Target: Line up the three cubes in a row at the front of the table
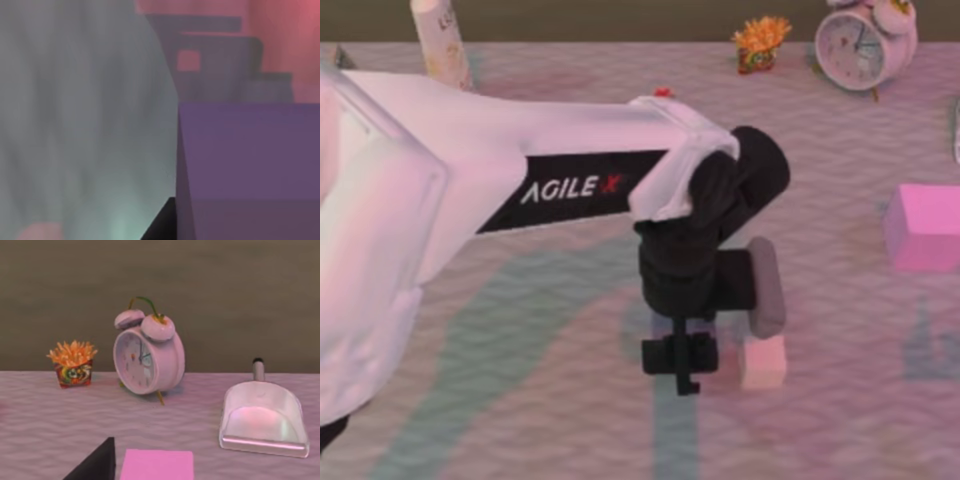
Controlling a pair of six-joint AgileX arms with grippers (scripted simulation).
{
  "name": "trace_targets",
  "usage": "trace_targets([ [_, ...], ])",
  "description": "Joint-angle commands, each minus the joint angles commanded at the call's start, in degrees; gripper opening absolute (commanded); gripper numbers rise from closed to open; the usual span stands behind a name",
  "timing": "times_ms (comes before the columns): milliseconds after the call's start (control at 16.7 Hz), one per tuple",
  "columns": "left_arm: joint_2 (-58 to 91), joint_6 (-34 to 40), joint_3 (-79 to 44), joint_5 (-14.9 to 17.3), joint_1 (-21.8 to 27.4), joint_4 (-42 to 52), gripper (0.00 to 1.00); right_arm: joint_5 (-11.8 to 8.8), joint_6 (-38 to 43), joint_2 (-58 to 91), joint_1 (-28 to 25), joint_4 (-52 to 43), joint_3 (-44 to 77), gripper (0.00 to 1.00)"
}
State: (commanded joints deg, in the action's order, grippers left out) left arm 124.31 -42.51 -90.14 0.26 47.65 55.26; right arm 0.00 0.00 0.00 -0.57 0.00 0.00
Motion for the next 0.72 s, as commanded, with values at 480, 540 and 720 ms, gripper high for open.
trace_targets([
  [480,0.48,0.05,0.89,0.0,0.03,-1.07,0.23,0.0,0.0,0.0,0.0,0.0,0.0,1.0],
  [540,0.48,0.05,0.89,0.0,0.03,-1.07,0.3,0.0,0.0,0.0,0.0,0.0,0.0,1.0],
  [720,0.48,0.05,0.89,0.0,0.03,-1.07,0.53,0.0,0.0,0.0,0.0,0.0,0.0,1.0],
])
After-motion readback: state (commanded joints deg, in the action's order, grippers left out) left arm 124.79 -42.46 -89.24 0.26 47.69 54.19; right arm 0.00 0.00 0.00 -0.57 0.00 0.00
